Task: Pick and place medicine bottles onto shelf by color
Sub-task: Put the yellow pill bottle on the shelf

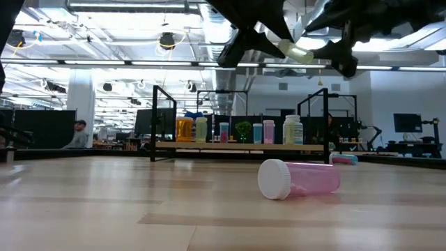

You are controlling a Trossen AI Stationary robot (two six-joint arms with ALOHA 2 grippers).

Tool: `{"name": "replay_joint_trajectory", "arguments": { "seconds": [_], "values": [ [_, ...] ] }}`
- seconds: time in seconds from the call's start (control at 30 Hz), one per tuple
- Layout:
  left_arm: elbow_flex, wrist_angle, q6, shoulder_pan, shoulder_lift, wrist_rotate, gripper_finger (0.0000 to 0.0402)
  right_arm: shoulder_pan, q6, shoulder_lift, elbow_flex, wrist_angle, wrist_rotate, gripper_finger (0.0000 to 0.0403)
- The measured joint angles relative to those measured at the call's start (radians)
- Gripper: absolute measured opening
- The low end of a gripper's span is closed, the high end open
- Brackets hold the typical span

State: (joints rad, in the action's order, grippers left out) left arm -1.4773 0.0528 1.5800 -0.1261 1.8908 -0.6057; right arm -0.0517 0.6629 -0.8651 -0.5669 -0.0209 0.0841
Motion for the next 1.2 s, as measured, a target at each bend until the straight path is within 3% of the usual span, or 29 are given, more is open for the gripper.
{"name": "replay_joint_trajectory", "arguments": {
  "seconds": [0.47, 0.93, 1.2],
  "values": [
    [0.0, -0.111, 0.044, 0.003, -0.001, -0.005, 0.0107, -0.001, -0.044, -0.125, -0.061, 0.0, 0.05, 0.0248],
    [0.0, -0.114, 0.031, 0.003, -0.001, -0.015, 0.0109, -0.002, -0.044, -0.118, -0.074, -0.009, 0.072, 0.0096],
    [0.0, -0.125, -0.081, 0.004, -0.001, -0.007, 0.0151, -0.003, -0.046, -0.117, -0.074, 0.002, 0.08, 0.011]
  ]
}}
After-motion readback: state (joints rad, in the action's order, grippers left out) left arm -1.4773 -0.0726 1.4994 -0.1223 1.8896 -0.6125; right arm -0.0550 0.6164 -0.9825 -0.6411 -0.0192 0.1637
